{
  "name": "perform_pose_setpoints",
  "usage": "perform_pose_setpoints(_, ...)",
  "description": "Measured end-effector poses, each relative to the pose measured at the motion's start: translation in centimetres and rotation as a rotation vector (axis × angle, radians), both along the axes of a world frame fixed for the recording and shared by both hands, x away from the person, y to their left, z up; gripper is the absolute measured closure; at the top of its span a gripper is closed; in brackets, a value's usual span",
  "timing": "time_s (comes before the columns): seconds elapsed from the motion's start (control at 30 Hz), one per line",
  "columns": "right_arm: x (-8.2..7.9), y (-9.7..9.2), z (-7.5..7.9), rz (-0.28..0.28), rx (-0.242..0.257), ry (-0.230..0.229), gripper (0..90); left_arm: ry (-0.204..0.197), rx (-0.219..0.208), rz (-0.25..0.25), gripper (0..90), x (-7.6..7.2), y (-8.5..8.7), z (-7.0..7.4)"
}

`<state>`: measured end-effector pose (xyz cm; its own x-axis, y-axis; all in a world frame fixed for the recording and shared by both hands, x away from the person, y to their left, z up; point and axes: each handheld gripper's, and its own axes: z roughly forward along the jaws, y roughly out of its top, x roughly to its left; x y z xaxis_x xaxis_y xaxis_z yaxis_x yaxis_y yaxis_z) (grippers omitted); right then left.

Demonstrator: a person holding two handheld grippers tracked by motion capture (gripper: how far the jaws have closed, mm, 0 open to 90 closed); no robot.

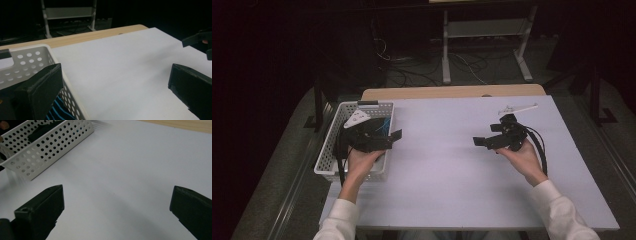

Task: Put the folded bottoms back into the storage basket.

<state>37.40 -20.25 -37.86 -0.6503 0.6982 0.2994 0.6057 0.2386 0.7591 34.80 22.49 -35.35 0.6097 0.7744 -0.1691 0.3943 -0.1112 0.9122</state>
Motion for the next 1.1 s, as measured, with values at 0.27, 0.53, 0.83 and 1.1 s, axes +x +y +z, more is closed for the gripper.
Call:
perform_pose_setpoints(0.27,-1.8,-0.3,-1.0,-0.009,0.003,-0.017,0.0,-0.033,-0.03,-0.009,0.0,-2.2,0.1,-0.6)
perform_pose_setpoints(0.53,-3.6,-0.5,-2.0,-0.011,-0.01,-0.043,0.0,-0.054,-0.051,-0.025,0.0,-4.0,0.2,-1.8)
perform_pose_setpoints(0.83,-5.1,-1.4,-2.7,-0.009,0.003,-0.081,0.0,-0.065,-0.044,-0.047,0.0,-5.4,0.3,-2.4)
perform_pose_setpoints(1.1,-6.6,-2.5,-3.5,-0.004,0.005,-0.099,0.0,-0.066,-0.018,-0.084,0.0,-6.6,-0.1,-3.4)
